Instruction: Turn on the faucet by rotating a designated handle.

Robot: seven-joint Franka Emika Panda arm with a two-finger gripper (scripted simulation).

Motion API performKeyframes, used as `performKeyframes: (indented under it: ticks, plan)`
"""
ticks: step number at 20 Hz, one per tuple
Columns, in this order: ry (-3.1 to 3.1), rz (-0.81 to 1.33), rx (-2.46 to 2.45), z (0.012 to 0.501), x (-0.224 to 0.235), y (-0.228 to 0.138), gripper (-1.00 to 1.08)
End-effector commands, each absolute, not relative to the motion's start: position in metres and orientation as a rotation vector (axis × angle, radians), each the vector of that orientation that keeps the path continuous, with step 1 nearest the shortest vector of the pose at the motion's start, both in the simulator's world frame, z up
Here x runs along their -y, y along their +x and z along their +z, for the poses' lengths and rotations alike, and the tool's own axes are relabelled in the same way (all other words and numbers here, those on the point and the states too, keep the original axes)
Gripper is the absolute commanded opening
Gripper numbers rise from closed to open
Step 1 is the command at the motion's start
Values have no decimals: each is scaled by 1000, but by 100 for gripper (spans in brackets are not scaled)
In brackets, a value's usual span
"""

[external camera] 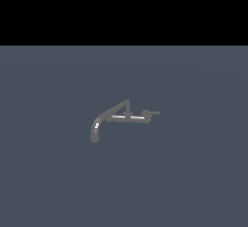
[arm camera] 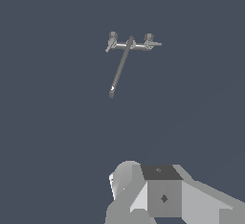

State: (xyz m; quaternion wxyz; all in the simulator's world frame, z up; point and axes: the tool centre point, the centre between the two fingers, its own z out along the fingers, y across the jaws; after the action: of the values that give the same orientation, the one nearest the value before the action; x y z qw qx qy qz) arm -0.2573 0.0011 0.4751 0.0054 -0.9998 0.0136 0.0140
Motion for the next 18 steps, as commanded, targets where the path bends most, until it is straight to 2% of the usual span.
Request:
performKeyframes:
  ticks: [1, 10, 18]
  plan:
    - [-3130, 44, -43, 475, -1, -257, -100]
    - [-3128, 43, -123, 462, -6, -248, -100]
    - [-3113, 41, -332, 428, -17, -223, -100]
